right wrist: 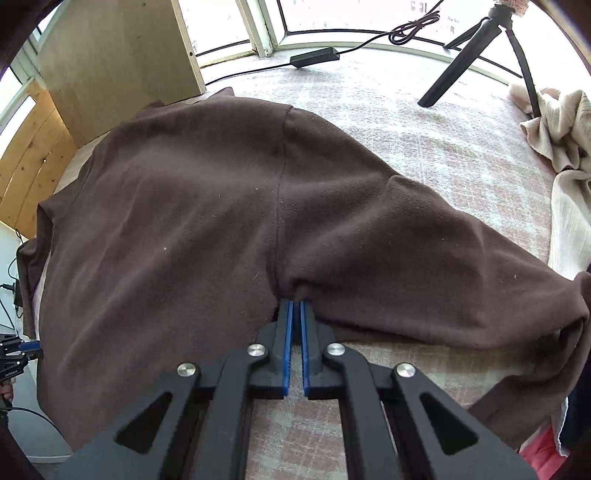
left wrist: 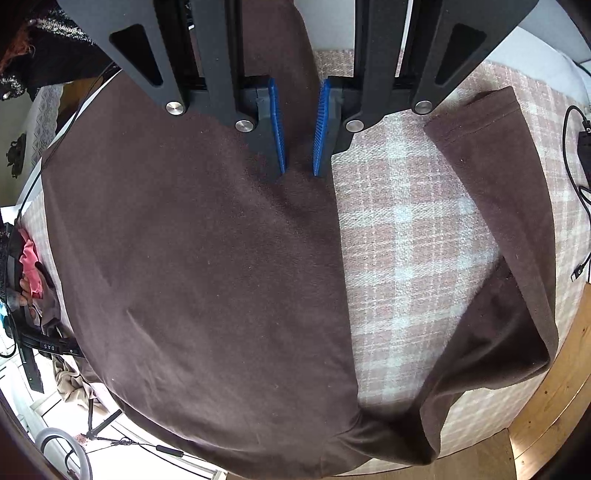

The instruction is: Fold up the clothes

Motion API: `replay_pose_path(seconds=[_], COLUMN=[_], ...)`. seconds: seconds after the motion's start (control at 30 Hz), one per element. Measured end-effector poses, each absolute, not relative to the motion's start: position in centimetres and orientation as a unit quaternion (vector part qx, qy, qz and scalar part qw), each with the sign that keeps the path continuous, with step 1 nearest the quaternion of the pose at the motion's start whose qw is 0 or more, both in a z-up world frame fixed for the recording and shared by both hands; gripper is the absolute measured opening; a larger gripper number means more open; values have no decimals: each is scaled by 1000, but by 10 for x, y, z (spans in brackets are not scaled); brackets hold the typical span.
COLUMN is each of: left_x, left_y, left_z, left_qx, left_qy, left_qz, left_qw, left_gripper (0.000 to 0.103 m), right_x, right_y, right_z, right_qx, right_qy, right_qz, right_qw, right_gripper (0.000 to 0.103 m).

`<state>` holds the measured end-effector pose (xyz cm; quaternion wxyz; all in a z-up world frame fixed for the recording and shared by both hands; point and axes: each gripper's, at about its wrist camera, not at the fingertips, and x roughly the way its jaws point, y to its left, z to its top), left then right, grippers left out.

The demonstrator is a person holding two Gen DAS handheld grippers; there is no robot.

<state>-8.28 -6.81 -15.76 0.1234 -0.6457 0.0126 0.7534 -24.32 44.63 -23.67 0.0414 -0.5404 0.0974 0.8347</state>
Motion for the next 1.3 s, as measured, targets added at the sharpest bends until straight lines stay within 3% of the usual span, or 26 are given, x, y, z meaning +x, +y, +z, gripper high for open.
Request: replay_pose_path(seconds=[0.1, 0.2, 0.23, 0.33, 0.4, 0.47, 0.5, 0.6, 0.67, 0.73, 0.9, 0.97, 1.0, 1.1, 1.13, 1.17, 1.3], left_x=[-84, -86, -87, -88, -89, -92, -93, -104, -113, -117, -120, -121, -121, -123, -123, -123, -124], left_y=[-68, -68, -68, -67, -67, -68, -68, -72, -75, -77, -75, -74, -74, -73, -72, -72, -70], left_z=[-158, -158, -158, -157, -157, -153, -151, -140, -138, -140, -142, -143, -144, -145, -145, -146, -147], left_qx=[-647, -647, -647, -649, -651, -653, -654, -648, -639, -635, -631, -630, -629, -627, -627, -626, -623], left_qy=[11, 12, 12, 13, 13, 4, -1, -34, -43, -46, -30, -22, -18, -5, -1, 3, 18], left_qz=[752, 752, 752, 750, 749, 747, 746, 750, 757, 762, 766, 767, 767, 768, 768, 769, 770], left_qw=[125, 126, 126, 125, 125, 127, 127, 131, 127, 121, 122, 125, 126, 129, 130, 131, 135], left_gripper=[15, 15, 15, 15, 15, 15, 14, 15, 20, 27, 27, 23, 12, 7, 7, 6, 5], right_x=[-235, -230, -226, -228, -230, -237, -240, -232, -228, -226, -230, -229, -229, -229, -228, -229, -223], right_y=[471, 499, 500, 486, 477, 467, 467, 473, 465, 455, 436, 432, 431, 429, 429, 428, 429], right_z=[-217, -230, -230, -241, -246, -250, -248, -230, -225, -228, -248, -254, -254, -255, -255, -256, -244], right_qx=[-511, -546, -547, -564, -559, -571, -569, -540, -526, -527, -548, -550, -543, -540, -539, -541, -528], right_qy=[86, 190, 178, 157, 127, 25, 3, 126, 160, 166, 167, 175, 174, 176, 178, 175, 134], right_qz=[849, 814, 816, 810, 819, 814, 811, 831, 835, 833, 819, 815, 820, 822, 822, 821, 838], right_qw=[99, 58, 60, 40, 33, 104, 134, 48, 5, -18, -33, -41, -39, -48, -53, -55, -37], right_gripper=[3, 9, 11, 44, 44, 31, 29, 32, 42, 44, 44, 45, 44, 44, 32, 4, 4])
